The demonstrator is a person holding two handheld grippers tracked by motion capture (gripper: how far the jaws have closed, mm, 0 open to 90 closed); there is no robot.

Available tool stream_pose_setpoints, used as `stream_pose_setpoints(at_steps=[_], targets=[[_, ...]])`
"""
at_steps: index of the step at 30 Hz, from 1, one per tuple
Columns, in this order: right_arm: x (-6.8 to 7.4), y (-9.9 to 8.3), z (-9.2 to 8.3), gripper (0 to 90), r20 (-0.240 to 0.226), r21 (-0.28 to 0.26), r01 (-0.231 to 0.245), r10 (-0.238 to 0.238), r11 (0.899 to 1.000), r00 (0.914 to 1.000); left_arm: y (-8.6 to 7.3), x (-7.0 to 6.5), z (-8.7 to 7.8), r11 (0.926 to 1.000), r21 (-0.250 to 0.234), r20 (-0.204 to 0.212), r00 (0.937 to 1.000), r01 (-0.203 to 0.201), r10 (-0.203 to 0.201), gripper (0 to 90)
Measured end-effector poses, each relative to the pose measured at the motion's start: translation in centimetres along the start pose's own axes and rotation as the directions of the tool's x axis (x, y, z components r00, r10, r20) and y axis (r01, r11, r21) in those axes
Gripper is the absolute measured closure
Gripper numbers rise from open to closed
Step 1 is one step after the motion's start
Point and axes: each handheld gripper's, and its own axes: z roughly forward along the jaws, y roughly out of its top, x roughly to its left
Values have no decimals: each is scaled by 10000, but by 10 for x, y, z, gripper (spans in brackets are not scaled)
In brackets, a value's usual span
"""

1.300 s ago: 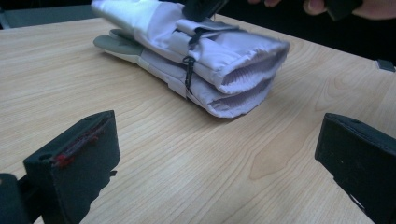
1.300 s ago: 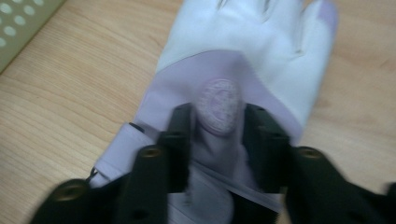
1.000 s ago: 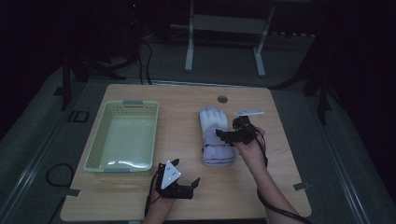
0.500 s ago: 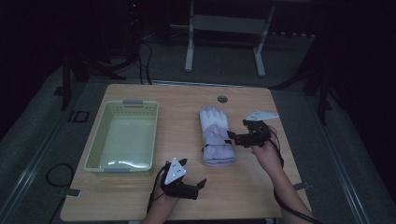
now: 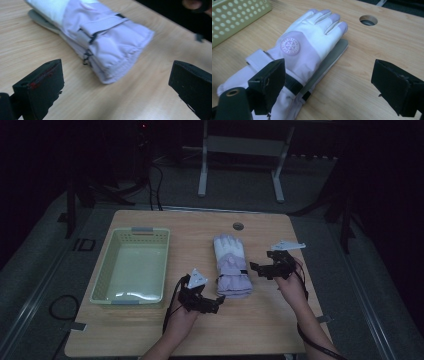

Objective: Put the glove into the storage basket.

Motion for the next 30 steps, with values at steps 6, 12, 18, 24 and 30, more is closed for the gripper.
stream_pose_setpoints(at_steps=[6,12,18,24,30], targets=[[0,5,9,135,-144,-109,110,-112,9999,9998,19,3,17,9997,200,76,9999,-120,118,1],[1,12,22,139,-517,-132,59,-66,9999,9986,43,10,31,9988,373,168,9993,318,-325,1],[1,11,34,131,-517,-59,-672,668,9977,9964,49,21,38,9918,656,-144,9940,1093,-1086,2],[4,6,47,139,-730,233,-891,906,9957,9932,38,24,50,9806,1258,-173,9886,1506,-1496,2],[1,0,59,199,-853,326,-1352,1375,9903,9868,25,27,60,9667,1443,104,9766,2112,-2149,2]])
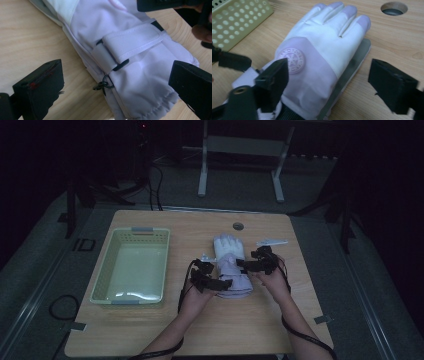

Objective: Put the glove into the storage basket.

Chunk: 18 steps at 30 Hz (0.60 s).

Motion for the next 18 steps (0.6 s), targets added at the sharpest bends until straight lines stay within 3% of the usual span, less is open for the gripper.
stream_pose_setpoints(at_steps=[2,4,6,9,11,13,16,18], targets=[[-1,-1,1,200,-149,-49,-79,78,10000,9999,-1,-1,2,10000,-3,-76,10000,37,-37,1],[-7,-3,3,220,-399,-63,-557,554,9984,9977,-2,0,6,9999,2,51,9999,119,-119,2],[-9,-5,7,221,-274,136,-597,601,9981,9978,-3,1,8,9999,120,76,9999,120,-121,3],[-12,-10,13,233,-169,479,-668,677,9966,9976,-4,1,8,9999,31,66,9998,160,-161,131],[-14,-14,17,278,-251,664,-885,903,9939,9956,-5,0,10,9998,145,2,9999,139,-139,147],[-18,-18,20,323,-640,876,-1333,1392,9872,9882,-6,1,13,9995,276,-44,9999,154,-153,154],[-21,-22,26,343,-711,1444,-1646,1762,9757,9818,-10,6,19,9987,444,-27,9997,240,-239,193],[-28,-26,29,411,-1169,1811,-2334,2565,9554,9594,-12,10,21,9974,495,174,9985,519,-528,195]])
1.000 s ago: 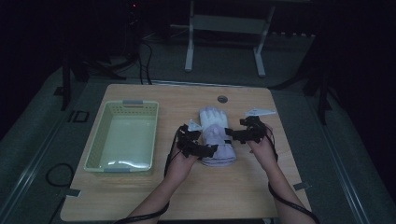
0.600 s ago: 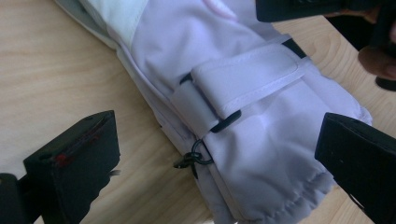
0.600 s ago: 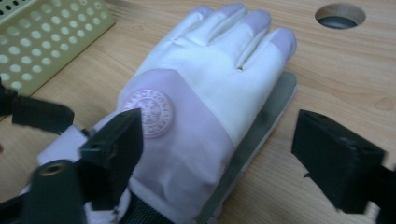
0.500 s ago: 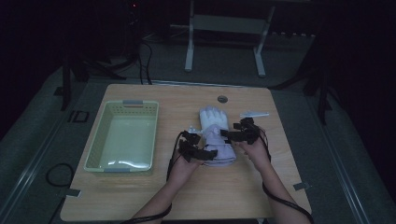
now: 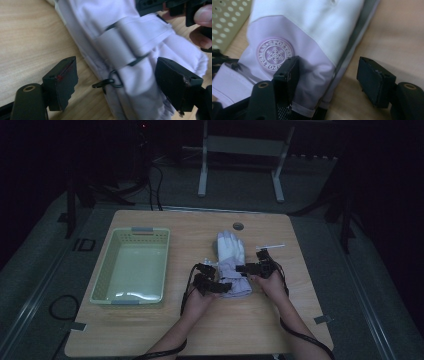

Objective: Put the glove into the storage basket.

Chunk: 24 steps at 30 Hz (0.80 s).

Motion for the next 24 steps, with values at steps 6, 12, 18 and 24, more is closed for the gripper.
stream_pose_setpoints(at_steps=[6,12,18,24], targets=[[-3,-4,2,613,-727,97,-134,141,9999,9973,-1,1,1,9999,94,445,9990,-64,60,370],[11,-1,-1,739,-34,161,448,-448,9989,9990,3,2,-3,9989,475,533,9985,64,-89,580],[30,0,-5,773,987,109,1345,-1349,9909,9859,6,-2,-5,9984,562,496,9988,16,-44,686],[42,2,-8,783,1483,145,1826,-1827,9831,9719,7,-2,-9,9976,688,597,9982,-5,-36,711]])
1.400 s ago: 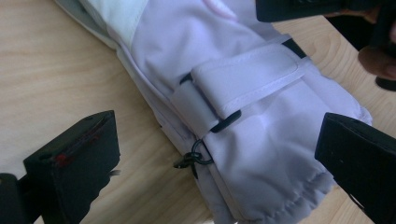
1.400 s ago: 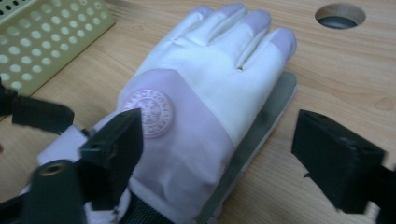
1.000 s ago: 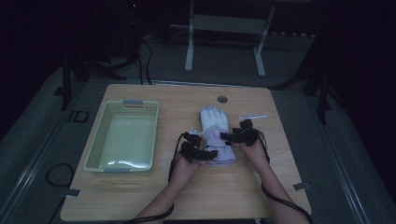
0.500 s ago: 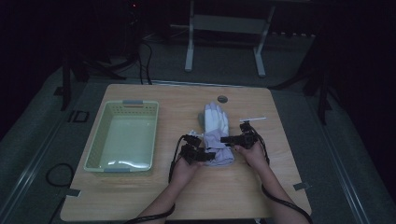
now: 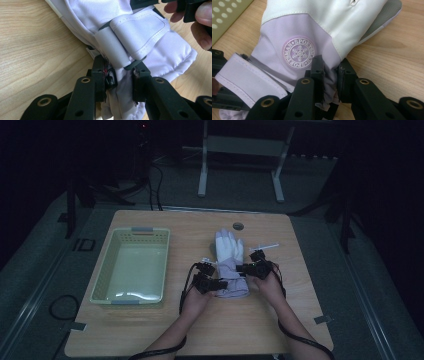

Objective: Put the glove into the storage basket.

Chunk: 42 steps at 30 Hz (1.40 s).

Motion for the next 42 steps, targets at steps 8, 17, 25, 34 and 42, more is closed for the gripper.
stream_pose_setpoints(at_steps=[8,17,25,34,42], targets=[[9,5,-10,786,19,-198,283,-282,9994,9996,3,-6,-12,9995,45,-76,9995,-298,299,722],[24,15,-27,786,1,-599,451,-452,9972,9990,11,-13,-37,9976,-30,-262,9973,-689,688,721],[39,26,-44,787,77,-913,698,-694,9934,9976,22,-15,-59,9961,-1,-50,9961,-883,883,721],[49,40,-65,787,195,-1335,765,-745,9881,9970,40,-21,-80,9891,73,-14,9891,-1471,1472,722],[61,55,-82,788,321,-1701,848,-805,9818,9962,57,-31,-102,9820,106,-266,9817,-1886,1888,722]])
